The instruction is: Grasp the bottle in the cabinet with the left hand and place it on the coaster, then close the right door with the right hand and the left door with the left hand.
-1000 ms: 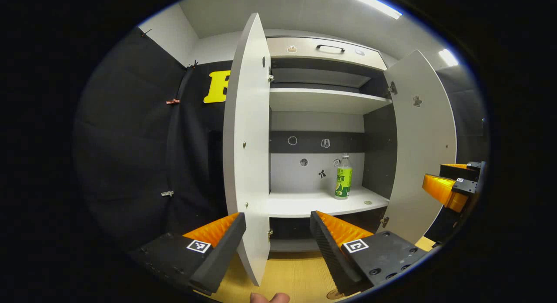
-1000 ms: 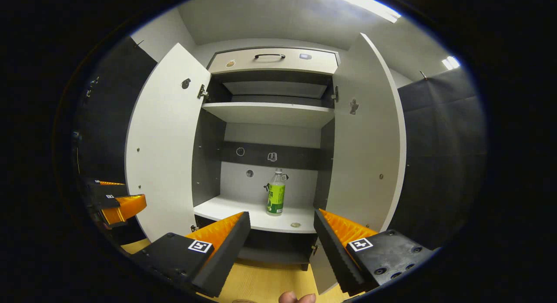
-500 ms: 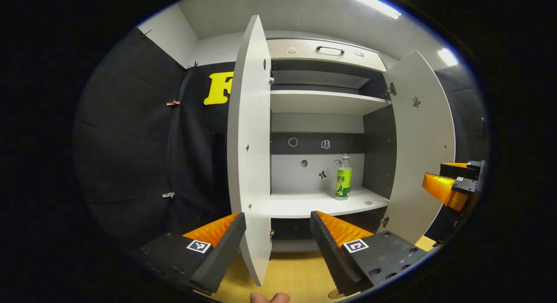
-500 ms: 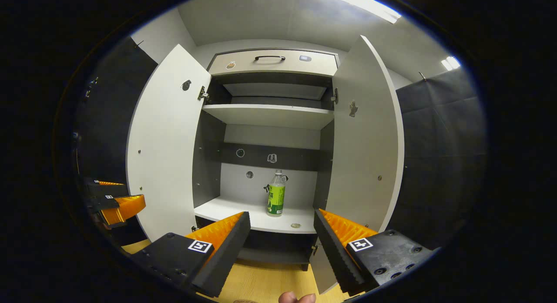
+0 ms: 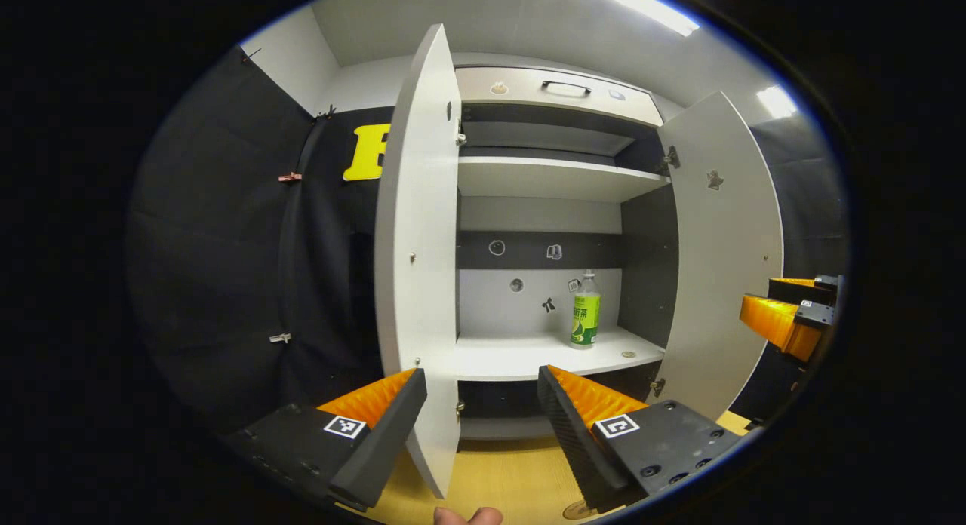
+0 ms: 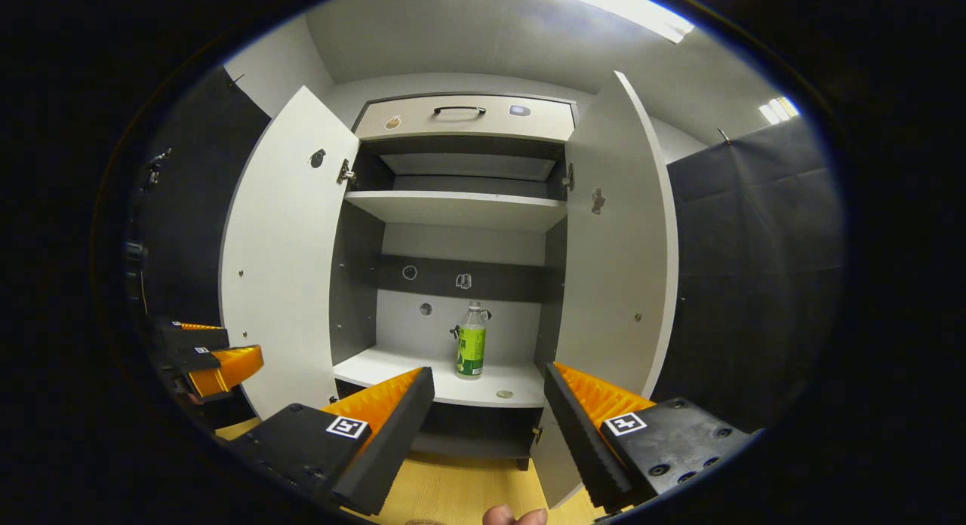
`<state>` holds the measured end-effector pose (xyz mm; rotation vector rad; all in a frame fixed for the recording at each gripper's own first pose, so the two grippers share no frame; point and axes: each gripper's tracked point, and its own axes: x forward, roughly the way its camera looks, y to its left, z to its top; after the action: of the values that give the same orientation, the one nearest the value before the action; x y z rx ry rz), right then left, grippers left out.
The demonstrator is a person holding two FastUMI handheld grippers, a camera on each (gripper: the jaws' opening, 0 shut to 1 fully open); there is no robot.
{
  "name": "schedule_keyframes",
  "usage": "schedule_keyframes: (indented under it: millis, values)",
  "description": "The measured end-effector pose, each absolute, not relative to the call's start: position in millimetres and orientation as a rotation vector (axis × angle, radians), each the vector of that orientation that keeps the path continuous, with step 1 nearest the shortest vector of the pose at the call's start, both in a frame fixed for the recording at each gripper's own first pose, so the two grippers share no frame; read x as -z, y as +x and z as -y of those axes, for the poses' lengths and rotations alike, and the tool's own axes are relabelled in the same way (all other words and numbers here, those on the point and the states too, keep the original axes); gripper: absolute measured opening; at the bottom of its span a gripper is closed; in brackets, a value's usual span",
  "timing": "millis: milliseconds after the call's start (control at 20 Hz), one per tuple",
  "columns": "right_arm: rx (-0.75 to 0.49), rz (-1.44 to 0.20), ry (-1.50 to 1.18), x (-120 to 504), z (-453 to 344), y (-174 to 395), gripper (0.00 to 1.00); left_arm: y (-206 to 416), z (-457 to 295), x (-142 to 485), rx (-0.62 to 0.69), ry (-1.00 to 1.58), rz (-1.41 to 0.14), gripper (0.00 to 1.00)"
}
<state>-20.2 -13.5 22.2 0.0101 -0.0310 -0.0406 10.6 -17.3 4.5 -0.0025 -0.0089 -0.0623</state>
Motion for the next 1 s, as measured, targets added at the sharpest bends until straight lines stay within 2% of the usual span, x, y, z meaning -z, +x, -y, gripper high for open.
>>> schedule_keyframes:
  millis: [400, 1000]
  values:
    - [0.09, 0.034, -0.021, -17.1, 74.8, -41.0, 0.97, 80.6, 109.6, 0.1, 0.198, -0.004, -0.009, 0.95]
    - [0.228, -0.027, -0.024, 11.5, 183.2, -54.4, 0.97, 251.3, 222.5, -1.0, 0.329, -0.026, -0.012, 0.95]
